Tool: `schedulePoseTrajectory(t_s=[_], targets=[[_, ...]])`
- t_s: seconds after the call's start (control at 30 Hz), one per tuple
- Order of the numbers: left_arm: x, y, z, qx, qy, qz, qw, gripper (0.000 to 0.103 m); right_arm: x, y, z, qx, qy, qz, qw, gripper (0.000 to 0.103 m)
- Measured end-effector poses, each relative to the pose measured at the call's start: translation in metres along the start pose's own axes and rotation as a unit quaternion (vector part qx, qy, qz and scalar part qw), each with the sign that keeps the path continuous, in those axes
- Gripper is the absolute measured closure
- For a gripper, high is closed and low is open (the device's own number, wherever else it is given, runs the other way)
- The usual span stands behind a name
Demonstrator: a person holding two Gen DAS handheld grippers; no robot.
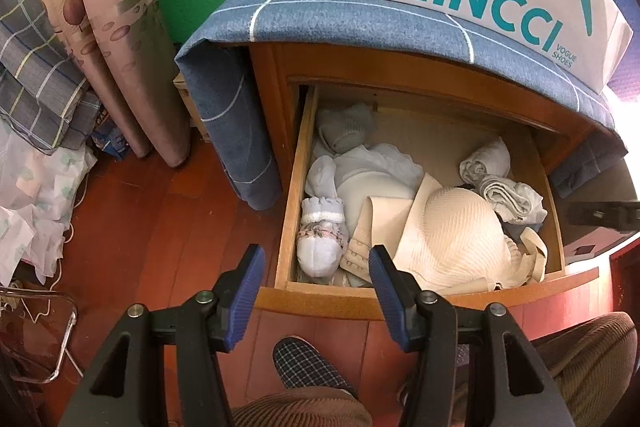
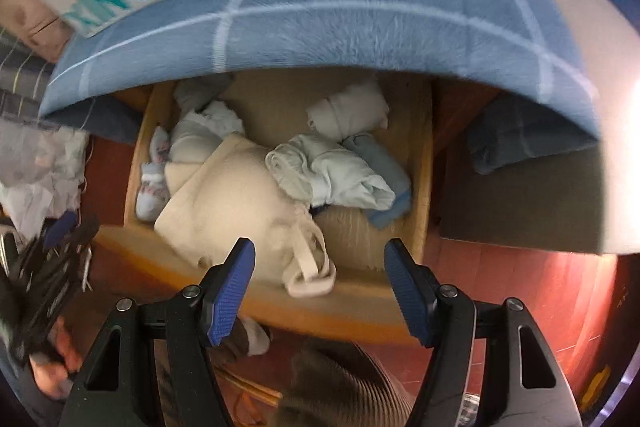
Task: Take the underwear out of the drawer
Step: 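Lower the right gripper into the drawer toward the white folded underwear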
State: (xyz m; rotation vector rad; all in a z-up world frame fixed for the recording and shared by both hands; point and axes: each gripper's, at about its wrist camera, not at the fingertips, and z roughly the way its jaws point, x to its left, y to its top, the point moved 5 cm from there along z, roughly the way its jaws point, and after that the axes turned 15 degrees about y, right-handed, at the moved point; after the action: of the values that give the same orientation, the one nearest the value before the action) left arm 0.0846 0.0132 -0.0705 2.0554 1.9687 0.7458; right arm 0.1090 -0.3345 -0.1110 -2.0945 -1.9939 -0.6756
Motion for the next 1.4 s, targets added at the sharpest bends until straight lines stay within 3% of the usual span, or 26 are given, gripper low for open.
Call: schedulePoseTrajectory(t_s=[0.3,0.4,0.47,0.57,0.83,1.0,1.2,1.4], targets=[[-0.001,-0.001,0.003,0.010,-0.012,0.000,0.9999,0.048,-0.018,0.028,0.060,0.009,-0.030,0.000,1.000,0.039],[-0.002,-0.001,0.005,0.015,-0.018,-0.002,0.9997,0.048,-0.021,0.035,0.068,-0.001,-0.046,-0.011,0.999,0.032],[-0.003,-0.001,0.006,0.018,-0.022,-0.003,0.9996,0.048,-0.020,0.039,0.071,-0.023,-0.060,-0.026,0.998,0.021],[-0.005,0.000,0.008,0.023,-0.026,-0.001,0.9994,0.048,-0.022,0.042,0.073,-0.044,-0.073,-0.034,0.996,0.017],[-0.007,0.000,0.011,0.030,-0.028,0.003,0.9992,0.048,-0.019,0.037,0.082,-0.021,-0.077,-0.033,0.996,0.017],[-0.007,0.000,0.011,0.032,-0.029,0.001,0.9990,0.048,-0.014,0.032,0.105,0.014,-0.073,-0.029,0.997,0.027],[-0.007,0.000,0.012,0.037,-0.032,0.000,0.9988,0.048,-0.034,0.037,0.126,0.029,-0.030,0.050,0.998,0.027],[-0.013,0.001,0.015,0.045,-0.029,0.015,0.9985,0.048,-0.035,0.042,0.132,0.039,-0.027,0.054,0.997,0.028]])
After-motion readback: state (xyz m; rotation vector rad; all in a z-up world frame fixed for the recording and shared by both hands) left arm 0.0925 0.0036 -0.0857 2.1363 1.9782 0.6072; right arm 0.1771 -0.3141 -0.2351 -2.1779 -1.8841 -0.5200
